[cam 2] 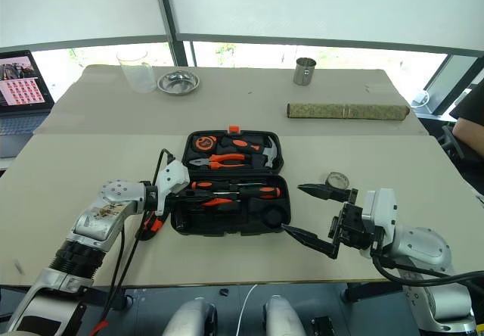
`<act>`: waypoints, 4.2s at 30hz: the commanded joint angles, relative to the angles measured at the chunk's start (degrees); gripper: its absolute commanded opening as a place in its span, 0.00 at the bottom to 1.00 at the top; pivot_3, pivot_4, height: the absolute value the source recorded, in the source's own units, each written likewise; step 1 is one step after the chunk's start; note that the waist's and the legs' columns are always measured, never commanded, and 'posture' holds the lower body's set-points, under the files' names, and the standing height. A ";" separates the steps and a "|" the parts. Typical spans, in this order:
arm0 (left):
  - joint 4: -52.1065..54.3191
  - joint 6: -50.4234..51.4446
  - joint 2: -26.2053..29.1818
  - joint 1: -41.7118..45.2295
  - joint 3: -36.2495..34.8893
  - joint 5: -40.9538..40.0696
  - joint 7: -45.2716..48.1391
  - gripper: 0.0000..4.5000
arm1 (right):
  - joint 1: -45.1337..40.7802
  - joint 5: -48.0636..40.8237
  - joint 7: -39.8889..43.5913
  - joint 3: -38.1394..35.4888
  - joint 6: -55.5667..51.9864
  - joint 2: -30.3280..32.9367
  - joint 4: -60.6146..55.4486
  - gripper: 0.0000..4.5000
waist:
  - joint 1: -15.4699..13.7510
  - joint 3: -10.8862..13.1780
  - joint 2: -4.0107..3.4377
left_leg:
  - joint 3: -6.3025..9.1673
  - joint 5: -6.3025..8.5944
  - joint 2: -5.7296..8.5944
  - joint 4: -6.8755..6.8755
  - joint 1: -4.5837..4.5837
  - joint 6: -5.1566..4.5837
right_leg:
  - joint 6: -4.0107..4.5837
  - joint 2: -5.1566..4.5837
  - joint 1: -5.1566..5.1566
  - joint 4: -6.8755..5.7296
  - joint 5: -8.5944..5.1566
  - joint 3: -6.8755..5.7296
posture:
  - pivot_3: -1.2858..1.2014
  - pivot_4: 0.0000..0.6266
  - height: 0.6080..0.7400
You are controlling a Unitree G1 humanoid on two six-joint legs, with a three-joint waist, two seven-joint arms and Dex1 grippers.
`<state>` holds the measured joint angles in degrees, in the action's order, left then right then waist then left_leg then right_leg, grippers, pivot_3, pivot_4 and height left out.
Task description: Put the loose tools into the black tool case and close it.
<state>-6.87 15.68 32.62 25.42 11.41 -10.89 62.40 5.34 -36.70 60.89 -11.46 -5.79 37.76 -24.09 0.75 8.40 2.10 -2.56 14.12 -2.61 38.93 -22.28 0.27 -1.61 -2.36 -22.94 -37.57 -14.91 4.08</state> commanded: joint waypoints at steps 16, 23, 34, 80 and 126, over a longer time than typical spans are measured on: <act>21.15 -0.73 6.76 -46.89 -48.93 -18.93 -2.80 0.87 | 0.85 2.56 12.41 -3.59 11.35 1.49 13.82 1.00 | 0.87 0.18 0.10 | 0.10 0.21 -0.25 -0.22 -0.02 -0.13 | 0.19 -0.21 -0.18 0.22 0.05 0.07 | 0.52 0.24 1.00; 23.52 2.73 5.46 -60.01 -54.52 -18.26 -6.78 0.99 | -1.55 2.19 13.31 -3.23 13.47 -0.27 16.53 1.00 | -0.25 0.25 0.21 | -0.05 0.21 -0.29 -0.19 -0.03 -0.13 | 0.04 -0.27 -0.12 0.50 -0.29 -0.01 | 0.52 0.24 1.00; 42.13 31.94 2.82 -40.44 -35.51 -27.17 -33.20 0.99 | -5.92 -1.17 7.48 0.38 8.42 -3.26 5.23 1.00 | -0.19 0.28 0.11 | -0.01 0.22 -0.23 -0.25 -0.06 -0.12 | 0.16 -0.20 -0.14 0.44 0.09 0.07 | 0.52 0.24 1.00; 19.59 5.37 15.42 -0.87 4.62 -3.74 9.10 0.40 | 5.45 0.54 8.33 -5.86 8.35 1.59 3.99 1.00 | 0.11 0.33 -0.08 | -0.38 0.41 -0.04 -0.18 -0.41 -0.23 | 0.02 -0.05 -0.30 0.55 -0.01 0.10 | 0.52 0.24 1.00; 1.99 -16.87 -0.19 -2.45 4.76 1.87 9.19 0.01 | 6.92 1.83 1.38 -4.92 7.81 -1.77 -0.13 1.00 | -0.53 0.33 -0.09 | -0.09 0.41 0.02 0.06 -0.50 -0.25 | -0.02 -0.10 -0.19 0.47 0.00 -0.03 | 0.52 0.24 1.00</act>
<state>-4.05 -1.03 32.56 23.33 14.98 -10.65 72.15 12.07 -34.47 62.83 -15.23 1.17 35.87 -22.08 0.22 8.73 2.01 -2.65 14.53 -2.58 38.99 -22.76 0.02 -1.63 -2.46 -23.12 -37.10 -14.91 4.06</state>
